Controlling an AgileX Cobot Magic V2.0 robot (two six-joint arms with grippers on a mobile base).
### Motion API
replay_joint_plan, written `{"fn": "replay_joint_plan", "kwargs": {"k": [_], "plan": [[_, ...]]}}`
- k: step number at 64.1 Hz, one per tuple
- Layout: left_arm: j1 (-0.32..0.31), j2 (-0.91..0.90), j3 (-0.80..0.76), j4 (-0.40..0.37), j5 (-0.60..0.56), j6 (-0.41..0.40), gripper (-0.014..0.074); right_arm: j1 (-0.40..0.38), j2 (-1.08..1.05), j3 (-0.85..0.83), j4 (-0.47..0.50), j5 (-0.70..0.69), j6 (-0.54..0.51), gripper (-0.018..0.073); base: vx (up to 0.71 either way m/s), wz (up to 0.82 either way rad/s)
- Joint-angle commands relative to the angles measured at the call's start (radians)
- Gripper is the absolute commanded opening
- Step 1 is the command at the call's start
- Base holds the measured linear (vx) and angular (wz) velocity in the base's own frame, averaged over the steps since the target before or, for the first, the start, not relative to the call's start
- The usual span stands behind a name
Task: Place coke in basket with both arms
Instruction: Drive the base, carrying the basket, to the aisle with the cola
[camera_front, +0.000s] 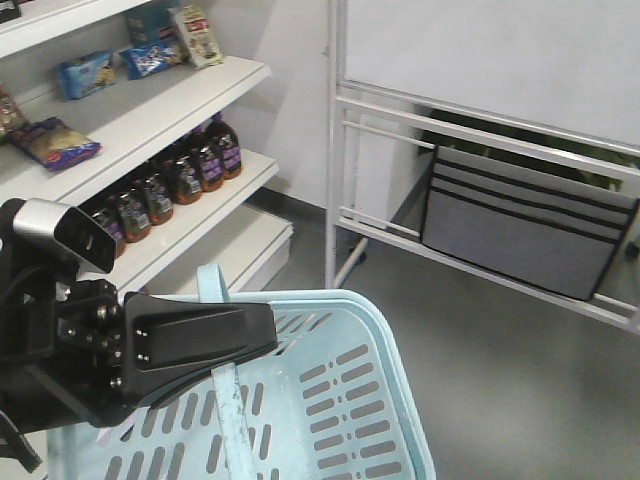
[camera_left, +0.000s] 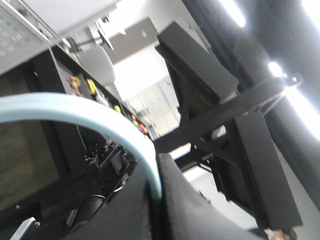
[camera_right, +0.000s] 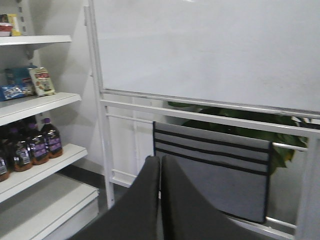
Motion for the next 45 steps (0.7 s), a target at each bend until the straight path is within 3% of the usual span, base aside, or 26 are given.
{"fn": "replay_joint_plan", "kwargs": {"k": [1, 45], "plan": [[-0.007, -0.022, -0.033, -0.082, -0.162, -0.001, -0.0006, -0.005, 0.002, 0.008, -0.012, -0.070, -0.003, -0.0005, 0.14, 0.61], [-0.007, -0.022, -0.033, -0.082, -0.162, -0.001, -0.0006, -0.005, 0.002, 0.008, -0.012, -0.070, -0.003, -0.0005, 0.13, 0.54]]}}
